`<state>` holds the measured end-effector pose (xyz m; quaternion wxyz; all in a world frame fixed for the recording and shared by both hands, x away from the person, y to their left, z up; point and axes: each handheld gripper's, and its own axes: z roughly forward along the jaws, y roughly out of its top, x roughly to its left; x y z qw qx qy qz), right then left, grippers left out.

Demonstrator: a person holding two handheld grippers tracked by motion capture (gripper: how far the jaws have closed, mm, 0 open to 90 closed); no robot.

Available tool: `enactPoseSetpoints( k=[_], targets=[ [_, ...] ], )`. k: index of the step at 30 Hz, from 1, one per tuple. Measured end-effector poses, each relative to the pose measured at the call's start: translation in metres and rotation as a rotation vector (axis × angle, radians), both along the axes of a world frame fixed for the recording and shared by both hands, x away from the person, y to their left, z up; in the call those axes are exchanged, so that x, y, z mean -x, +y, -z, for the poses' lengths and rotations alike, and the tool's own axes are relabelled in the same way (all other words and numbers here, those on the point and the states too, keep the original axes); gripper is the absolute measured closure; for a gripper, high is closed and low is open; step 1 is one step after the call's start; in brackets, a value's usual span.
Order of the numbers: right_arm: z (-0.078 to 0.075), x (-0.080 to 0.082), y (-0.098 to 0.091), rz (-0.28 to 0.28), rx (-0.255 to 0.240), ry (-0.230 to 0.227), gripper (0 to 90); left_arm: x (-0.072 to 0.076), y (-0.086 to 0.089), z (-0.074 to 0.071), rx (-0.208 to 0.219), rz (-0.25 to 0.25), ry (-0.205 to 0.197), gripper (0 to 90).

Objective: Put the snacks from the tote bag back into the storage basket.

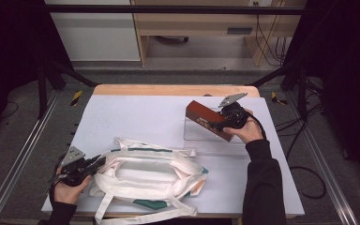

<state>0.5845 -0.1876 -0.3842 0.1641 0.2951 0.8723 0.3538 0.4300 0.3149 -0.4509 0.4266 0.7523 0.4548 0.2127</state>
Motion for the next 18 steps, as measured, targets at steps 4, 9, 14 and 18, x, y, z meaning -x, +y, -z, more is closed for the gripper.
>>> enactPoseSetpoints(
  k=[4, 9, 14, 18],
  targets=[
    [0.006, -0.002, 0.001, 0.000, 0.007, 0.019, 43.4, 0.000, 0.000, 0.000, 0.000, 0.000, 0.000, 78.5],
    [0.017, -0.003, 0.000, 0.012, 0.006, 0.040, 43.3, 0.000, 0.000, 0.000, -0.002, -0.001, -0.002, 78.5],
    [0.027, -0.005, 0.003, 0.018, 0.028, 0.063, 43.2, 0.000, 0.000, 0.000, -0.003, -0.002, -0.002, 78.3],
    [0.032, -0.006, 0.003, 0.028, 0.042, 0.079, 43.1, 0.000, 0.000, 0.000, -0.003, -0.002, -0.003, 78.2]
  ],
)
